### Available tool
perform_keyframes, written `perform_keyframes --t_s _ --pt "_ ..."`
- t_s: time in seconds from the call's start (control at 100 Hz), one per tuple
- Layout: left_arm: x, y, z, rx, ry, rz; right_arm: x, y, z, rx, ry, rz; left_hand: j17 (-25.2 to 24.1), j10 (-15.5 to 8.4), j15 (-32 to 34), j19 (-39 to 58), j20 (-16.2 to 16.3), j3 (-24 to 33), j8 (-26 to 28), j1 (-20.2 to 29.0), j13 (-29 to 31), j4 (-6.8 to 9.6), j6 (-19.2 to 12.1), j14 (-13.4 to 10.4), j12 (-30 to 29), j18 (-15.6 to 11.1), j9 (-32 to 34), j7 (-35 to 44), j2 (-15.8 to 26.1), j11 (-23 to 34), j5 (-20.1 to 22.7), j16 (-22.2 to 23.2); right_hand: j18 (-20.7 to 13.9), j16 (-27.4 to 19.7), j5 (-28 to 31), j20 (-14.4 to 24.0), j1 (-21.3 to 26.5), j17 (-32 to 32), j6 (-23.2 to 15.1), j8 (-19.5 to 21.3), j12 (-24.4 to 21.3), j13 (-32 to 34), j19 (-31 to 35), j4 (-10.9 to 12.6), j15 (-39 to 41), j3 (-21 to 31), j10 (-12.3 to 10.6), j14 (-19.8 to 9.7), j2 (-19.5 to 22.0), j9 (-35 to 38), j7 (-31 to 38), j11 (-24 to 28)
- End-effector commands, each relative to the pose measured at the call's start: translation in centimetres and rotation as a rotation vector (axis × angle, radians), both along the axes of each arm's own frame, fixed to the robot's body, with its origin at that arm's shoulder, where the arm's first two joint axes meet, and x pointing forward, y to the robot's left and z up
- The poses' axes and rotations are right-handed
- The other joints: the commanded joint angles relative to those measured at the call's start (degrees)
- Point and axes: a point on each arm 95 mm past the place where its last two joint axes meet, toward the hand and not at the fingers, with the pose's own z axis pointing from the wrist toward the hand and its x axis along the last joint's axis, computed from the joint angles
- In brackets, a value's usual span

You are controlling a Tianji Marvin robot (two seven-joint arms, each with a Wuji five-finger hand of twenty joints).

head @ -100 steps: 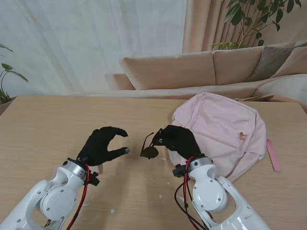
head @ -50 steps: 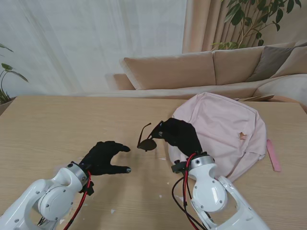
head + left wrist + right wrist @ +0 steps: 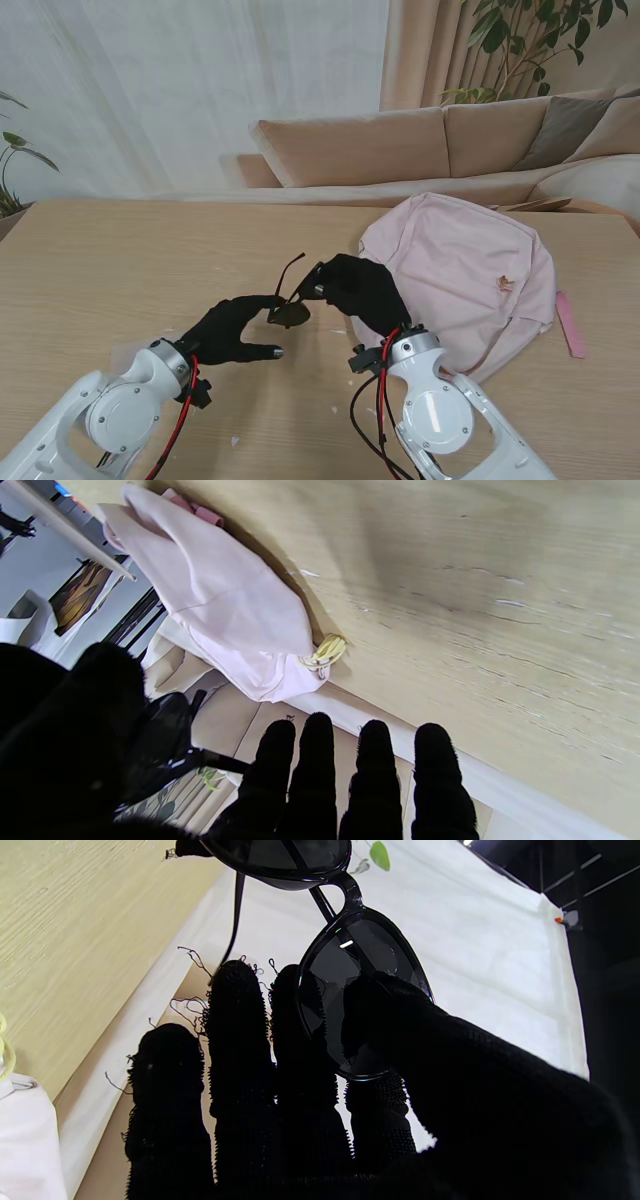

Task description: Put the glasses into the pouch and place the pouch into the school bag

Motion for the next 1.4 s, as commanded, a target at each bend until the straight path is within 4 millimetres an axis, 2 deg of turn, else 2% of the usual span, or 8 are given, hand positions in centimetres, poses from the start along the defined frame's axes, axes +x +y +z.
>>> perform_keyframes --t_s 0.0,0.31,0.56,0.75,0.84,0.92,1.09,1.39 --pt "-0.3 -0.5 -0.2 -0.028 0.01 -0.014 -0.3 0.3 -0.4 0.0 0.016 0.02 0.2 -0.1 0.8 -0.4 1.8 2.0 1.3 -0.7 0.4 -1.6 0.4 -0.4 0.7 -0.2 -0.9 1.9 -3.5 1.0 -2.4 0.2 0.2 1.1 2.9 -0.3 2.8 -0.2 -3.8 2.8 0.4 1.4 1.5 -0.1 0.5 2.3 0.3 0.5 0.9 1.4 2.2 0.0" --pt "-0.6 -0.9 0.2 -0.164 0.025 -0.029 0.0 0.5 -0.9 0.004 0.039 0.034 1.9 -0.7 4.4 4.6 2.7 4.4 4.2 8.9 3.9 0.28 -0.7 0.5 1.5 0.6 3.4 9.1 -4.1 3.3 -1.9 0.7 0.2 1.2 2.9 -0.2 2.9 -0.3 -3.9 2.9 0.5 1.3 1.4 -0.1 0.5 2.1 0.3 0.5 1.0 1.4 2.2 0.0" --pt "-0.7 -1.4 0.3 -0.237 0.046 -0.024 0.2 0.8 -1.0 0.048 0.056 0.039 3.6 -2.1 8.5 10.5 1.2 6.3 12.5 16.1 8.1 1.73 -4.8 1.3 2.2 0.9 7.8 20.0 -2.8 6.4 -5.3 0.9 0.2 1.3 2.8 -0.1 2.9 -0.4 -3.9 3.0 0.5 1.2 1.4 -0.1 0.5 2.0 0.2 0.5 1.1 1.3 2.2 0.0" --pt "-0.7 -1.8 0.6 -0.289 0.022 0.006 0.2 1.2 -1.0 0.073 0.067 0.043 5.8 -1.6 14.3 16.4 0.5 6.6 20.5 21.4 13.2 2.23 -4.4 2.5 5.2 1.8 14.1 29.7 -2.1 12.3 -6.0 2.5 0.3 1.2 2.7 0.1 3.0 -0.6 -3.9 2.5 0.3 1.1 1.5 -0.3 0.4 1.6 0.3 0.7 1.3 1.1 1.8 -0.2" --pt "-0.7 -2.0 0.7 -0.324 0.0 0.033 0.3 1.3 -1.0 0.082 0.07 0.041 7.3 -0.5 17.7 19.6 0.5 6.3 21.8 23.1 16.1 2.23 -3.4 3.1 7.0 3.0 18.2 31.7 -0.8 15.6 -3.0 3.7 0.3 1.1 2.7 0.1 3.1 -0.8 -3.7 2.2 0.0 1.0 1.4 -0.3 0.2 1.5 0.4 0.8 1.4 1.1 1.6 -0.4" --pt "-0.7 -2.1 0.9 -0.351 -0.011 0.052 0.3 1.4 -1.0 0.084 0.07 0.044 8.5 0.3 20.9 22.8 -0.6 0.6 22.0 29.3 18.9 -0.71 -2.6 3.9 15.0 4.1 24.6 32.4 -1.0 14.1 0.7 4.3 0.5 1.0 2.7 0.2 3.0 -0.8 -3.6 1.3 -0.4 0.9 1.3 -0.3 0.0 1.2 0.3 0.8 1.5 1.0 1.2 -0.6" --pt "-0.8 -2.1 1.2 -0.387 -0.036 0.078 0.3 1.6 -1.0 0.08 0.064 0.038 11.3 0.9 26.9 28.2 -1.1 -12.6 16.3 42.4 24.7 0.83 -3.6 5.4 22.5 6.1 36.5 39.5 4.1 9.9 6.2 5.7 0.4 0.4 1.9 0.3 2.1 -1.3 -1.4 -5.6 -2.5 0.3 0.5 -0.5 -1.3 1.1 0.1 0.9 0.7 0.5 0.3 -1.7" --pt "-0.5 -2.0 1.7 -0.415 -0.096 0.12 0.2 1.1 -1.0 0.021 0.036 0.023 14.1 1.3 31.3 32.2 -1.1 -14.9 19.0 46.7 28.8 1.63 -7.5 7.2 20.5 7.4 39.5 44.8 5.4 17.4 12.5 6.9 0.8 -1.0 -1.8 -0.3 -8.9 -5.2 5.4 -13.7 -6.8 -4.6 -3.0 -0.1 -5.8 2.5 1.6 1.6 -5.7 -7.4 -8.5 -3.5"
